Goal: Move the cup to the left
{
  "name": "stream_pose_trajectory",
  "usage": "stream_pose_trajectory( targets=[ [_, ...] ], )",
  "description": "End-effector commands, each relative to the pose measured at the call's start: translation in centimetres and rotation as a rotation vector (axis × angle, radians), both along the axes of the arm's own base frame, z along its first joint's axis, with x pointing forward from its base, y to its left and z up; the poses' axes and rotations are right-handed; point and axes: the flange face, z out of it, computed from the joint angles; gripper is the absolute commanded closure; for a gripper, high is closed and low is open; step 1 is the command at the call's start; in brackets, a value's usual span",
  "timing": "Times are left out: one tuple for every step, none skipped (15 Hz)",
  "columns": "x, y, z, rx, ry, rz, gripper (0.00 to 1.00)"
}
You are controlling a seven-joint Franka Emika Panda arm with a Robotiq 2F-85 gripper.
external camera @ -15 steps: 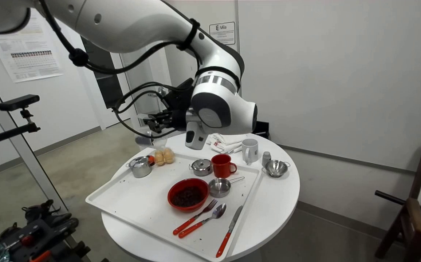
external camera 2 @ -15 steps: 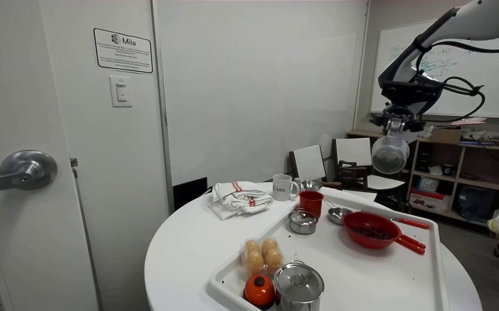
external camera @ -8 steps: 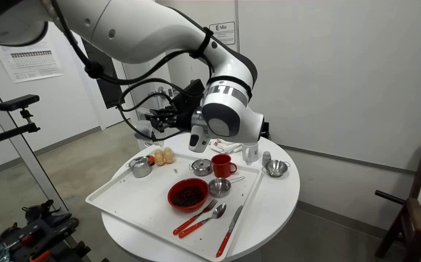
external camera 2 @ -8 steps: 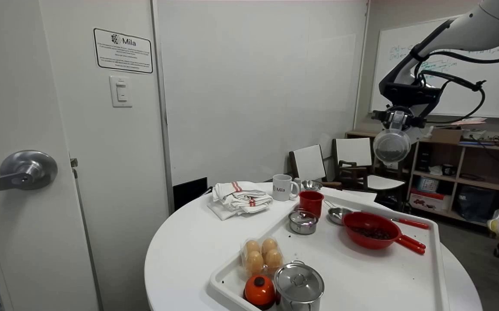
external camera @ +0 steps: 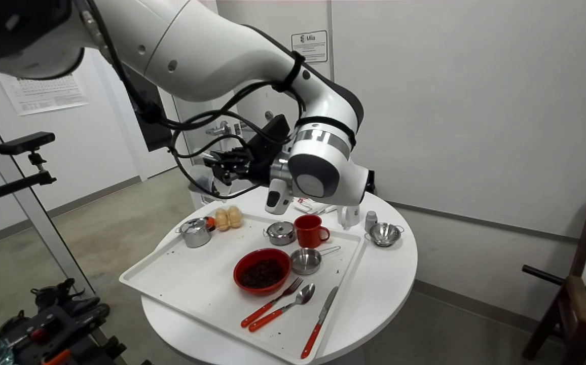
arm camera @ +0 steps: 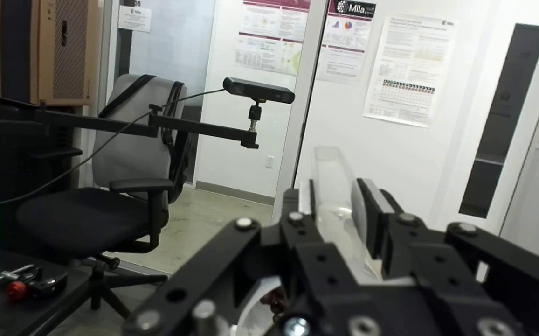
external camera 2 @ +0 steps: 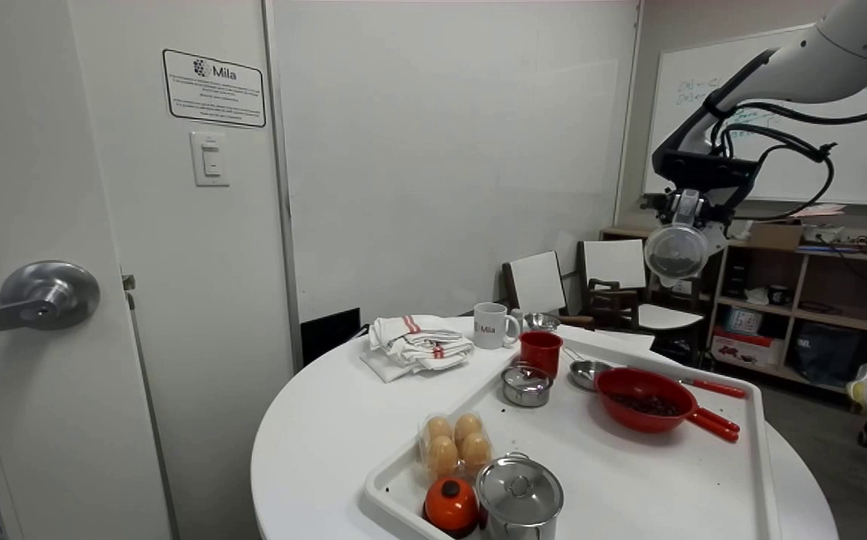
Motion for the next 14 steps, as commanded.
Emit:
stream_pose_trajectory(
  targets=[
    [0.45,-0.73,0.17,0.072,-0.014,0.022,0.89],
    [0.54,-0.81,0.16,0.082,-0.014,0.025,0.89],
    [0.56,-0.87,0.17,0.100,-0.017,0.034,0.89],
    [0.55,-0.89,0.18,0.121,-0.022,0.043,0.89],
    [0.57,-0.92,0.24,0.138,-0.024,0.052,0.89],
    [0.61,-0.98,0.26,0.146,-0.023,0.056,0.89],
    [0.63,-1.00,0.25,0.161,-0.024,0.065,0.89],
    [0.67,-1.04,0.31,0.174,-0.025,0.071,0.89],
    [0.72,-1.05,0.34,0.184,-0.026,0.077,0.89],
    [0.77,-1.04,0.34,0.197,-0.028,0.083,0.89],
    [0.80,-1.03,0.33,0.207,-0.028,0.087,0.89],
    [0.87,-1.04,0.32,0.214,-0.030,0.090,0.89],
    [0.88,-1.07,0.31,0.222,-0.030,0.093,0.89],
    [0.97,-1.05,0.23,0.221,-0.028,0.093,0.89]
  ],
)
